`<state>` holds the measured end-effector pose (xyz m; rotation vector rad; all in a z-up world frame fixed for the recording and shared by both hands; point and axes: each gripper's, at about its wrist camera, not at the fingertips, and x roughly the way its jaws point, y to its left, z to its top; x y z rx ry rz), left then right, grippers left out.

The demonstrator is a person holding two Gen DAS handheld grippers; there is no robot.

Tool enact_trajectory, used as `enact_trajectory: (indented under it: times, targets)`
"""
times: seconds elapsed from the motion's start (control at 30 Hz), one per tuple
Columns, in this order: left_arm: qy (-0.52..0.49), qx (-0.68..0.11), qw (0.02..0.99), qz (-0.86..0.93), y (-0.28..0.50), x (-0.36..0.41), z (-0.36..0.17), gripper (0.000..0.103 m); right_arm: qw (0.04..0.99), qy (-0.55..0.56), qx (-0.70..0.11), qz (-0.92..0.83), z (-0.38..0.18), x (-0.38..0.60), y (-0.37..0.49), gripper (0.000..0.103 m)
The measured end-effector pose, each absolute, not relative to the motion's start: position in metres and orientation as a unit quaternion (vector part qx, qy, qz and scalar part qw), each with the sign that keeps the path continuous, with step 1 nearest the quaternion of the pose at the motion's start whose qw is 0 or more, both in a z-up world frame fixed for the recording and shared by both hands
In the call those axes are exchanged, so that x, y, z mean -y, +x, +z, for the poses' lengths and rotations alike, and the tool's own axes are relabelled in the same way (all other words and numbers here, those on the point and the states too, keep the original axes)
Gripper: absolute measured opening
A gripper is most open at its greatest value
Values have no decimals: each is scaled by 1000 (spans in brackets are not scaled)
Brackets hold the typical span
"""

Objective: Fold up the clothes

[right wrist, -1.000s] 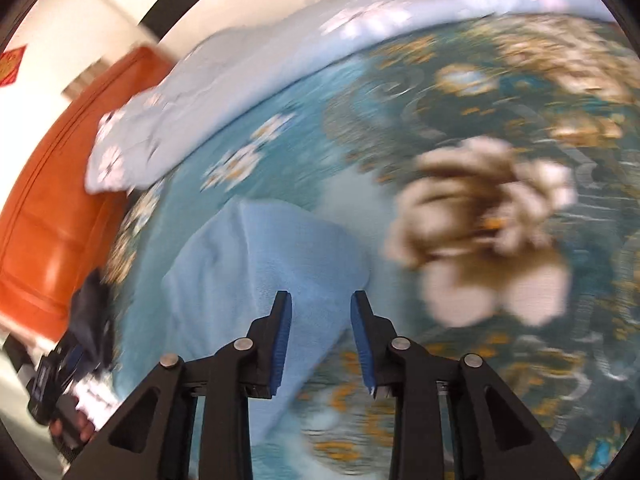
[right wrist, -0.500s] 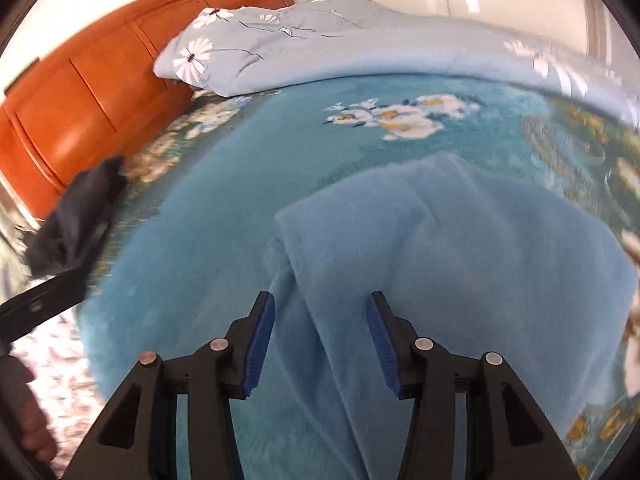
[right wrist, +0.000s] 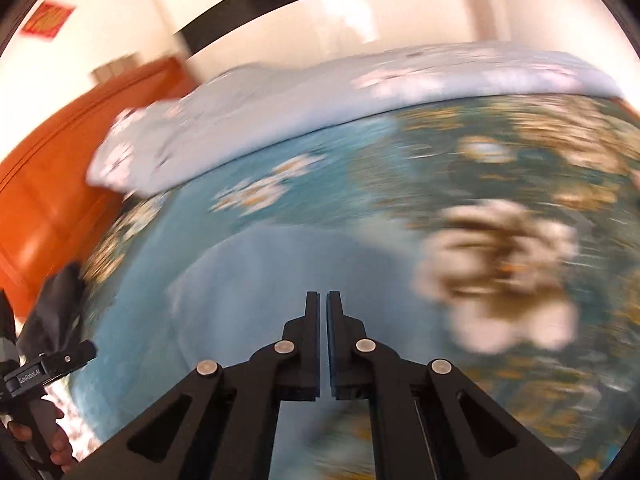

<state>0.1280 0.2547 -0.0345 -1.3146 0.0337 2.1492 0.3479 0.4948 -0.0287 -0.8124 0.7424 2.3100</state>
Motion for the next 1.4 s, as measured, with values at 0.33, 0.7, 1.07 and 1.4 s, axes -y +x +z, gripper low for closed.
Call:
enact_trajectory:
  times: [0.33, 0.7, 1.07, 1.4]
  targets:
    - [-487, 2, 375, 789, 128, -313, -56, 89, 243, -303, -244, 889, -18, -472, 351, 4]
    - [-487, -14, 401, 776, 133, -336, -84, 21, 259, -302, -275, 875, -25, -464, 378, 3]
    - [-294, 17, 493, 819, 141, -332, 112, 5, 287, -276, -307, 865, -14, -473, 435, 3]
    - [-66, 9, 534, 843, 182, -306, 335, 6, 279, -244, -324, 871, 1, -469, 451, 3]
